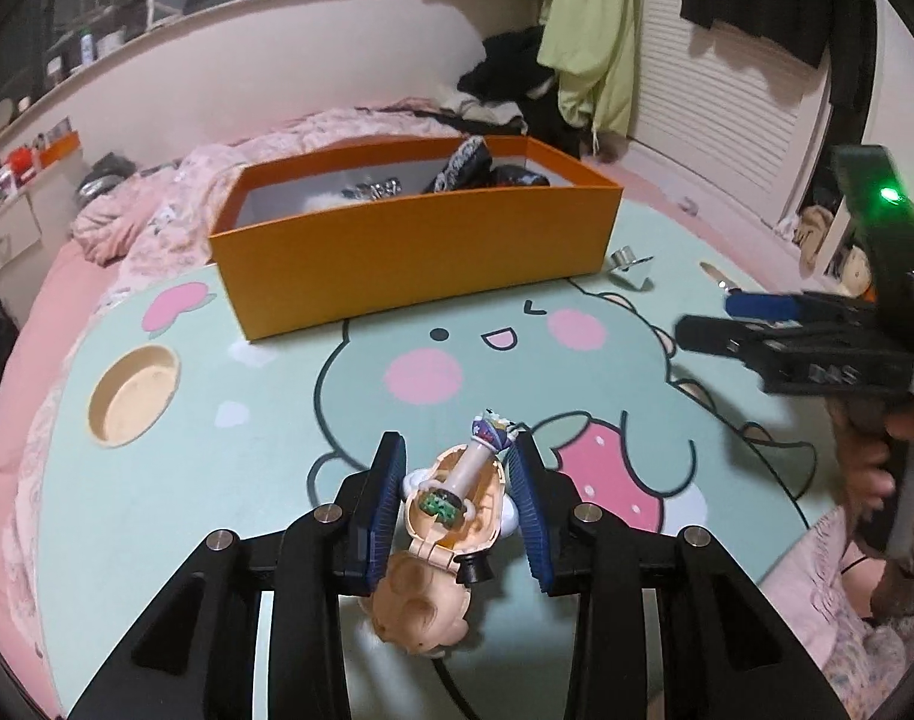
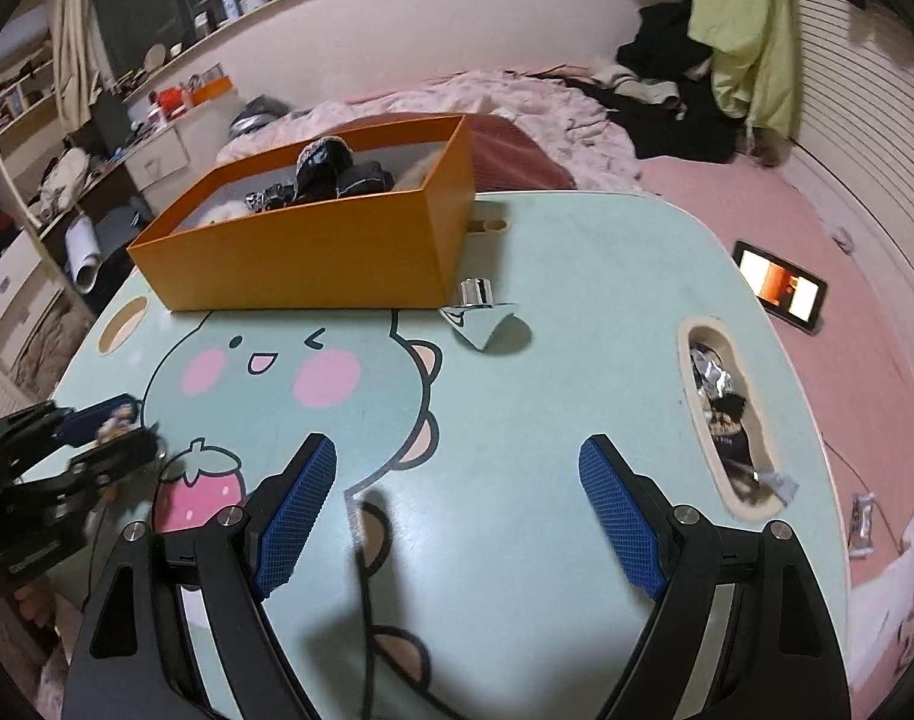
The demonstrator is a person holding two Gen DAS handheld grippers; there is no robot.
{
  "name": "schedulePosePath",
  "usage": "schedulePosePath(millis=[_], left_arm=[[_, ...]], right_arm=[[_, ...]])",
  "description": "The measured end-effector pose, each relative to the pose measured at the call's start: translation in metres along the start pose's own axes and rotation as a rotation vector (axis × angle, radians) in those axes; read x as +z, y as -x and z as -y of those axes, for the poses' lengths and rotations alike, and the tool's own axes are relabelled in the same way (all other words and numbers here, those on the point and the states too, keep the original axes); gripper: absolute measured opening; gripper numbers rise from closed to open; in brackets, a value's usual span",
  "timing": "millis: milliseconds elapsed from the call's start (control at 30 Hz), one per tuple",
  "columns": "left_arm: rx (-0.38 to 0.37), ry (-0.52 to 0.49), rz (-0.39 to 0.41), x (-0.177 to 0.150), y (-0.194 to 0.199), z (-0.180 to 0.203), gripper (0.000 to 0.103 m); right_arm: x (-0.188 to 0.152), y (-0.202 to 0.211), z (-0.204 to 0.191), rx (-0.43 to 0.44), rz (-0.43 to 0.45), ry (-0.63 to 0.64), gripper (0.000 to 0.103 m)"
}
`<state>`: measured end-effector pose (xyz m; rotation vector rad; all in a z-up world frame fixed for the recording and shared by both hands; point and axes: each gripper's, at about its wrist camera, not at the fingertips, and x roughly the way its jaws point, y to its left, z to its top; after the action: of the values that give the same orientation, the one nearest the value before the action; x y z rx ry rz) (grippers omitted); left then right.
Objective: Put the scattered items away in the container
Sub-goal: 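Hold the figurine in the left tool above the table, then grasp the silver metal piece with the right tool while the left tool holds the figurine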
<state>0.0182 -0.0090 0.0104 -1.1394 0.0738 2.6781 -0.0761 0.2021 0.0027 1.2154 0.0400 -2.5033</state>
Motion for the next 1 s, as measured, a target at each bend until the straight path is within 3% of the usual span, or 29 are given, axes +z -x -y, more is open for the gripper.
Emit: schedulePosePath(millis=[467, 500, 567, 633, 733, 800, 1000], left_arm=[[-0.010, 0.002, 0.004, -0.001, 0.003, 0.003, 0.030], [-0.011, 0.007, 0.009, -0.001, 0.004, 0.003, 0.030], [-0.016, 0.012, 0.016, 0.000, 0.004, 0.002, 0.030], [-0.023, 0.016, 0.011, 0.002, 0.003, 0.001, 0.030], [-0.024, 0.017, 0.002, 0.005, 0.000, -0.001, 0.030], [-0.033, 0.025, 0.003, 0.009, 0.001, -0.004, 0.030], [-0.059, 0.043, 0.025, 0.026, 0.005, -0.010, 0.030]], right_arm=[[0.052, -0.044, -0.002, -0.159, -0.024, 0.187, 0.083], [0.051, -0.048, -0.004, -0.158, -0.031, 0.197, 0.081], [0.046, -0.053, -0.007, -0.140, -0.048, 0.216, 0.061], [0.041, -0.051, -0.010, -0.109, -0.034, 0.232, 0.035], [0.036, -0.047, -0.014, -0.079, -0.026, 0.246, 0.034], [0.032, -0.042, -0.016, -0.052, -0.018, 0.242, 0.027], [0.012, -0.017, -0.026, 0.034, 0.018, 0.240, 0.027]])
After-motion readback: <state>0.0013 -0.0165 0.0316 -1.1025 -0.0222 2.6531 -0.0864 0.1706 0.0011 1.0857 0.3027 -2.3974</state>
